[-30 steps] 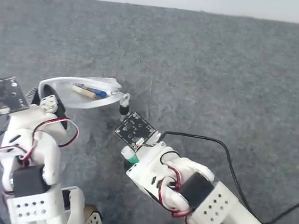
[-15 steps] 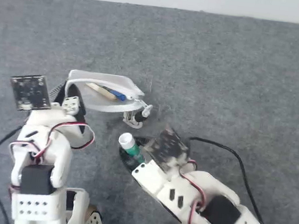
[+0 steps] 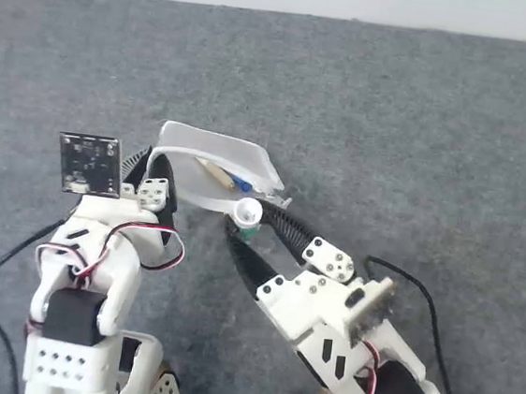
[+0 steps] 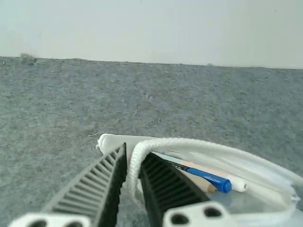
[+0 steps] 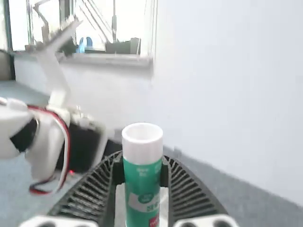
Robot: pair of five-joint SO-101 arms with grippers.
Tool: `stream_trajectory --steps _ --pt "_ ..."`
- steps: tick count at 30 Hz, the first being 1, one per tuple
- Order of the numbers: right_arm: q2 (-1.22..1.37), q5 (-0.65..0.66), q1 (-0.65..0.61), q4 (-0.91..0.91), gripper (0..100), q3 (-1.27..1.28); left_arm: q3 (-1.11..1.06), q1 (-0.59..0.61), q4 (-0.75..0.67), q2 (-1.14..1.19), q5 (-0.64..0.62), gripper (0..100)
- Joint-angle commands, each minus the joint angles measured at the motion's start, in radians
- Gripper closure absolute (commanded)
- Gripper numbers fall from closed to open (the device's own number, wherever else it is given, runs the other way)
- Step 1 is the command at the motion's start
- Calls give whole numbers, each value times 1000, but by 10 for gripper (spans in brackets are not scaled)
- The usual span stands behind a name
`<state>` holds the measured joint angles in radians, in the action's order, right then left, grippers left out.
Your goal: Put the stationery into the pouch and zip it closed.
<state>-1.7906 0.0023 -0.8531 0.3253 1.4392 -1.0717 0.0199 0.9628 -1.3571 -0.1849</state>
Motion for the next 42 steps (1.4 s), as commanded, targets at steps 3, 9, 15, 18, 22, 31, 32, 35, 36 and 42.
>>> stream_trajectory --steps 3,9,15,18,22,31,32,35,36,42 --pt "16 -2 8 -165 993 0 70 -5 2 5 9 987" --pt "180 -8 8 -383 993 -2 67 -3 2 5 9 987" --pt "446 -3 10 -653 993 -9 67 2 2 5 9 987" --pt "579 -2 12 -768 993 -11 67 2 2 5 9 987" --pt "740 -8 65 -905 993 -49 67 2 2 5 9 987" --pt "1027 -11 90 -1133 993 -77 67 3 2 3 11 987" --pt "1053 -11 90 -1155 993 -81 67 3 2 3 11 987" --pt "1133 -11 90 -1199 993 -89 67 3 2 3 11 987" --pt "1159 -11 90 -1211 992 -92 67 3 2 3 11 987" --pt "1207 -9 88 -1231 901 -89 67 20 3 3 11 987"
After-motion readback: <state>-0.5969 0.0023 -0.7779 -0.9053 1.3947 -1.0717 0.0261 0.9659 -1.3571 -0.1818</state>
